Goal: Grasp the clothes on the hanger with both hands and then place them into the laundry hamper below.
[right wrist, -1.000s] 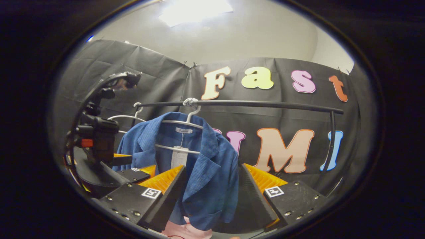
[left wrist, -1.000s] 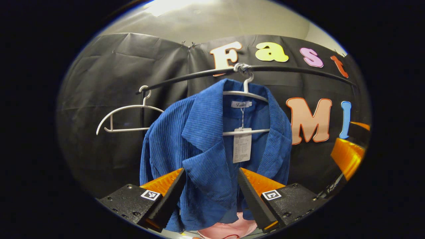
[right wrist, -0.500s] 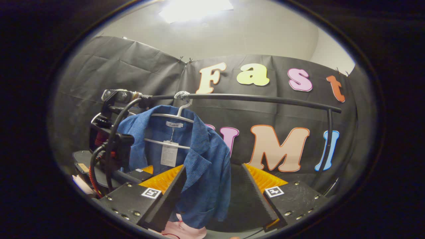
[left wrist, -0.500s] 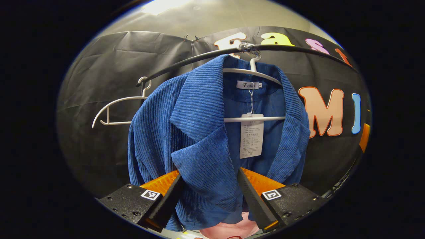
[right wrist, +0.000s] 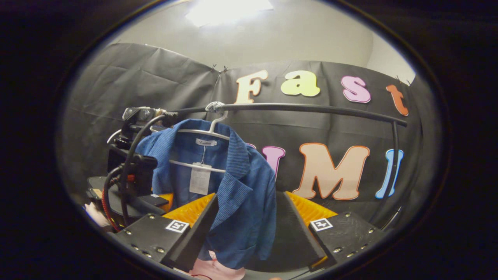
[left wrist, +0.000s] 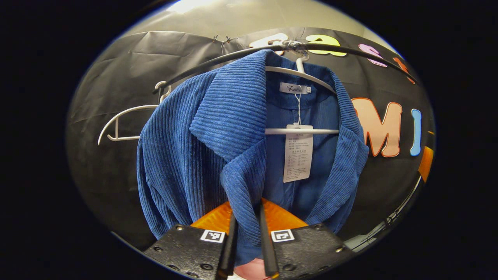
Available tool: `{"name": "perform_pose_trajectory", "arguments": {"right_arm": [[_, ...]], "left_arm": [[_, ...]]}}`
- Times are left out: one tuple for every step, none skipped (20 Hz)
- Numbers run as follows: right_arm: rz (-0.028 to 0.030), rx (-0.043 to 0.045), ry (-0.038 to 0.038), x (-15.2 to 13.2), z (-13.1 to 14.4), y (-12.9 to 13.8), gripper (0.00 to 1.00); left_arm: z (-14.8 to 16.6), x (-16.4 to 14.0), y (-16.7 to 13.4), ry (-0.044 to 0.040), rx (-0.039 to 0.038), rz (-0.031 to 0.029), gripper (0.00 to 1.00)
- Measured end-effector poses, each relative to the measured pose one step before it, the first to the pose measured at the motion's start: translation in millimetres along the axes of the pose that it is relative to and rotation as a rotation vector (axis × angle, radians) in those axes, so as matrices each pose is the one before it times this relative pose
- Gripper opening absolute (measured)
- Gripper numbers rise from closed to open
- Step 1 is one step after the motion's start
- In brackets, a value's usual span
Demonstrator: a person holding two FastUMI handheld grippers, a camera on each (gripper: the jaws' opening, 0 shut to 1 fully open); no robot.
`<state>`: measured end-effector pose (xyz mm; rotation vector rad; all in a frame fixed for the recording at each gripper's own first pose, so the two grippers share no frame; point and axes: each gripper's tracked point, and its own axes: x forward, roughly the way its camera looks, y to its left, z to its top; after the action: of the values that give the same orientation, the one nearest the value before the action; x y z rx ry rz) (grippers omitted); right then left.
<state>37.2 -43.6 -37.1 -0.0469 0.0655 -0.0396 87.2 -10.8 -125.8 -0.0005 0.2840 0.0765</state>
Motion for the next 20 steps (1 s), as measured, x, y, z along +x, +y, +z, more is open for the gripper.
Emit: {"name": "perform_pose_trajectory", "arguments": {"right_arm": [[0.00618,0.00016,0.00334,3.26,-2.82,0.98,0.98],[0.00475,0.00096,0.00145,3.84,-1.93,1.29,0.98],[0.00187,0.00099,-0.00003,3.91,-0.78,1.26,0.98],[0.00337,0.0018,0.00166,5.65,-1.11,1.27,0.98],[0.00421,0.0026,0.00187,5.37,-2.92,1.88,0.98],[0.00289,0.00235,0.00262,5.52,-1.74,1.7,0.98],[0.00574,0.00365,0.0025,5.81,-1.78,3.01,0.98],[0.00782,0.00628,0.00395,6.81,-2.62,4.25,0.98],[0.00821,0.00589,0.00776,6.39,-5.04,2.72,0.98],[0.00712,0.00684,0.00565,6.13,-3.33,3.09,0.98],[0.0062,0.00697,0.00352,7.51,-3.53,3.42,0.98],[0.00442,0.009,0.00039,7.38,-1.01,3.08,0.98],[0.00214,0.00918,0.00164,6.05,-3.77,2.06,0.98],[0.00247,0.00984,0.00293,5.54,-2.45,2.03,0.98],[0.00295,0.0084,0.00615,6.37,-3.29,3.2,0.98],[0.0017,0.00583,0.00444,6.09,-2.58,2.32,0.98],[-0.00234,0.00369,0.00122,6.45,-2.68,0.5,0.98],[-0.00663,0.00246,0.00402,6.43,-2.9,0.9,0.97],[-0.00807,0.003,0.00574,5.7,-3.27,0.5,0.97],[-0.01019,0.00543,0.00738,4.87,-3.87,-0.43,0.97]], "left_arm": [[0.23,-2.07,2.32,-0.00062,0.00108,0.00469,0.15],[0.76,-1.48,1.12,0.00112,-0.00053,-0.00049,0.12],[0.16,-1.87,0.0,0.00051,-0.00185,-0.00366,0.08],[1.56,-2.0,0.51,0.00187,-0.0008,-0.00001,0.05],[0.66,-2.56,1.24,0.00055,-0.00027,-0.00064,0.03],[1.67,-2.55,0.74,0.00165,-0.00028,-0.00382,0.02],[1.14,-3.91,-0.83,-0.00031,-0.00135,-0.00674,0.01],[2.29,-4.06,-0.29,-0.00137,-0.00152,-0.00629,0.01],[1.46,-4.1,0.59,-0.00044,0.00023,-0.00414,0.01],[1.99,-2.71,-0.66,-0.00014,-0.00007,-0.00704,0.01],[0.99,-3.98,-0.02,0.00218,0.00031,-0.00564,0.01],[2.44,-2.87,-0.01,-0.00081,0.0016,-0.00434,0.01],[1.29,-3.91,1.2,-0.00094,0.00358,-0.00196,0.01],[2.83,-2.64,0.92,-0.00334,0.00433,-0.00155,0.01],[1.69,-3.8,1.8,-0.00349,0.00495,0.00073,0.01],[2.5,-2.52,1.17,-0.00329,0.00473,-0.0008,0.01],[1.88,-2.96,2.09,-0.00272,0.00462,0.00225,0.01],[3.39,-1.88,2.67,-0.00362,0.00535,0.00408,0.01],[1.88,-2.65,3.29,-0.00629,0.00603,0.00675,0.01],[3.96,-1.84,3.79,-0.00662,0.0045,0.00743,0.01]]}}
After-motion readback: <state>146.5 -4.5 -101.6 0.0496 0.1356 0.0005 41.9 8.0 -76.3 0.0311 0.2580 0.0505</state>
